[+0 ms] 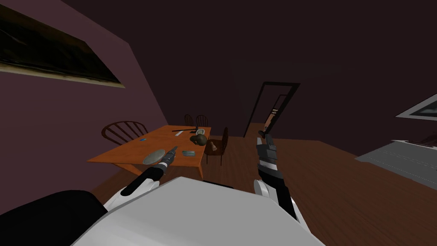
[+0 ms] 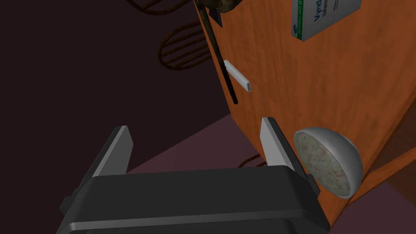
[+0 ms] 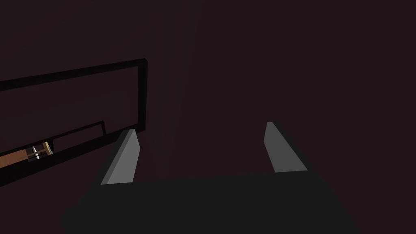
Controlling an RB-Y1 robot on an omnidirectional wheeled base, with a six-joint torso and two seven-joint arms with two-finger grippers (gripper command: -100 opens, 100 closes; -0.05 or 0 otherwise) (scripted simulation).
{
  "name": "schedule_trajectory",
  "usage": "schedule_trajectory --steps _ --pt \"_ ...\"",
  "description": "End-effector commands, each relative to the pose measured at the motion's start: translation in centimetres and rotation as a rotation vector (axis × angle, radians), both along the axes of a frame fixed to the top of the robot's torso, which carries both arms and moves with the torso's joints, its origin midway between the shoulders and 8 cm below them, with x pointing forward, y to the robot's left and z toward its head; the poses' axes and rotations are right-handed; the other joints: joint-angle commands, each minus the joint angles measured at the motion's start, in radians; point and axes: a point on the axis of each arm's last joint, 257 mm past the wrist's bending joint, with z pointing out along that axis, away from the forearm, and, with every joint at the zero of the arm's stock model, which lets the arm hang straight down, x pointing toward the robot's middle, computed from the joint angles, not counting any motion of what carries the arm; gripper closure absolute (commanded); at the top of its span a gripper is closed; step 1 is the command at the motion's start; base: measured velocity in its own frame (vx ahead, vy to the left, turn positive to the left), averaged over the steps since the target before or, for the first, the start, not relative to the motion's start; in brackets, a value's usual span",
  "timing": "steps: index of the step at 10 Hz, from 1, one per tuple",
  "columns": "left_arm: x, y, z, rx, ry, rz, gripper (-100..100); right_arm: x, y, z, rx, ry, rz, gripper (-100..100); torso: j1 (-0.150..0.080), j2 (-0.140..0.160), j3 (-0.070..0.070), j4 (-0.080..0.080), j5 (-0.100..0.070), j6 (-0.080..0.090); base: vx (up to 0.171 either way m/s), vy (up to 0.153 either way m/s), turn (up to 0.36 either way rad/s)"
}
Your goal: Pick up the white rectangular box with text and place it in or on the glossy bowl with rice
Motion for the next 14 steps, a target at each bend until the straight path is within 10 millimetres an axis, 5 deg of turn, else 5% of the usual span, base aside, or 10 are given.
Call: schedule_trajectory --steps 1,9,14 --pt "-0.8 0.8 -1.2 -0.011 0.049 0.017 -100 0.0 0.0 0.0 0.0 0.0 0.0 0 0.0 0.0 0.0 0.0 0.0 0.0 0.056 -0.079 -0.031" --pt "-5.5 3.8 -5.8 -0.061 0.25 0.107 -100 0.0 0.0 0.0 0.0 0.0 0.0 0 0.003 -0.001 -0.001 0.0 0.0 0.0 0.056 -0.039 -0.043" --pt "-10.2 5.7 -9.4 -0.12 0.414 0.187 -100 0.0 0.0 0.0 0.0 0.0 0.0 0 0.005 -0.002 -0.001 0.0 0.001 0.0 0.08 -0.017 -0.069"
